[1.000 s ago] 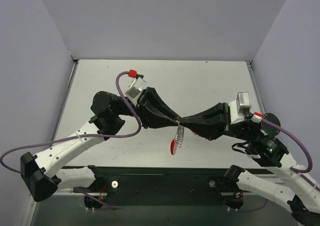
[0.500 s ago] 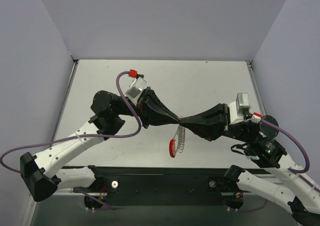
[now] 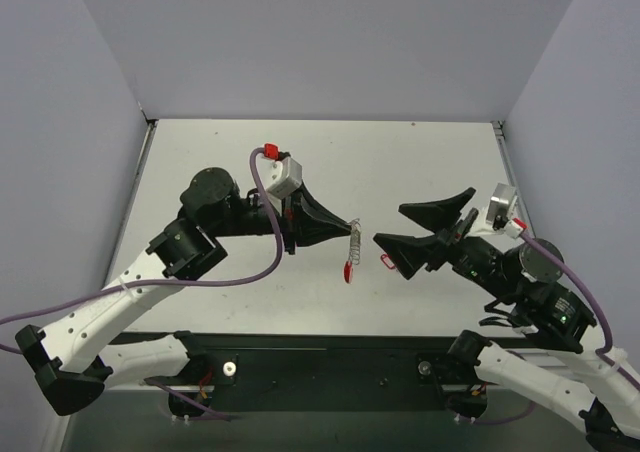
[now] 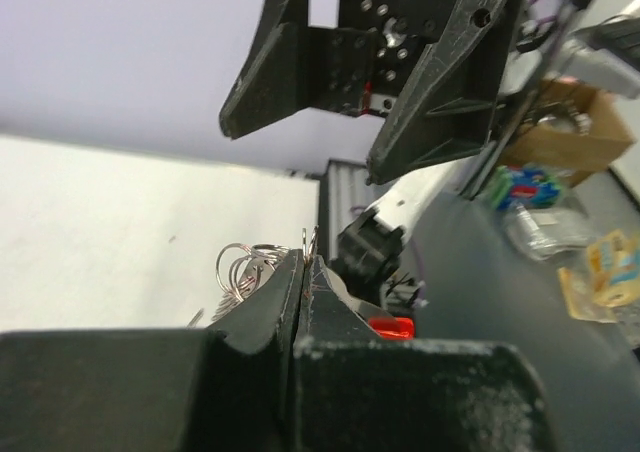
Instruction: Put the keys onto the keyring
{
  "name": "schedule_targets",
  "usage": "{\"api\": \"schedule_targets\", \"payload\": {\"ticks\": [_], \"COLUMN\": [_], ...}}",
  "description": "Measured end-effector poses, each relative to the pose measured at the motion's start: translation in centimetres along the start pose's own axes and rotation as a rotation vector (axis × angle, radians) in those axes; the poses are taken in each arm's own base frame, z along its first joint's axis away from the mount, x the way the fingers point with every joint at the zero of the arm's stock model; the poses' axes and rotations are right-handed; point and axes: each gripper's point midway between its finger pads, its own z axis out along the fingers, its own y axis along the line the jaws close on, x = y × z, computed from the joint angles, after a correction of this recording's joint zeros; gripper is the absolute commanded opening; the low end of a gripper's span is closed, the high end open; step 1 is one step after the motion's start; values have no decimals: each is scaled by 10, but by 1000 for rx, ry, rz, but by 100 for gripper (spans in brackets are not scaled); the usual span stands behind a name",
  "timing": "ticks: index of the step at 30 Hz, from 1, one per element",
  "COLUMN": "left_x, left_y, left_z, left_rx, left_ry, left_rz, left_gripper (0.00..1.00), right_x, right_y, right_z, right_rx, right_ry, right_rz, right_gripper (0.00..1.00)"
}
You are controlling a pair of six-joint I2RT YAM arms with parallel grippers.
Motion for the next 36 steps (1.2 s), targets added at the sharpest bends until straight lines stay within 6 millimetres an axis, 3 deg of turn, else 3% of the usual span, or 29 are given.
{"api": "schedule_targets", "payload": {"ticks": [4, 9, 14, 16, 18, 24, 31, 36], "left_x": [22, 54, 71, 75, 78, 85, 92, 91], "left_y": [24, 53, 65, 66, 66, 66, 67, 66], "left_z": [-13, -33, -46, -52, -55, -60, -62, -62], "left_rx": [-154, -333, -418, -435, -443, -450, -448, -446], "left_ry": [93, 219, 288, 300, 306, 324, 340, 338], "left_rz": [13, 20, 27, 36, 38, 44, 38, 39], "left_gripper": [0, 0, 0, 0, 0, 0, 0, 0], "right_x": [37, 114, 216, 254, 280, 308, 326, 338], "right_y": [-44, -103, -181, -197, -200, -198, -205, -210], "right_z": [-7, -24, -76, -100, -115, -113, -114, -112], "right_rx": [247, 556, 910, 1003, 1044, 997, 984, 984], "right_ry": [126, 340, 582, 687, 782, 908, 982, 1077], "right_rz": [54, 148, 367, 472, 541, 580, 530, 443], "right_gripper": [86, 80, 62, 59, 58, 55, 51, 44]}}
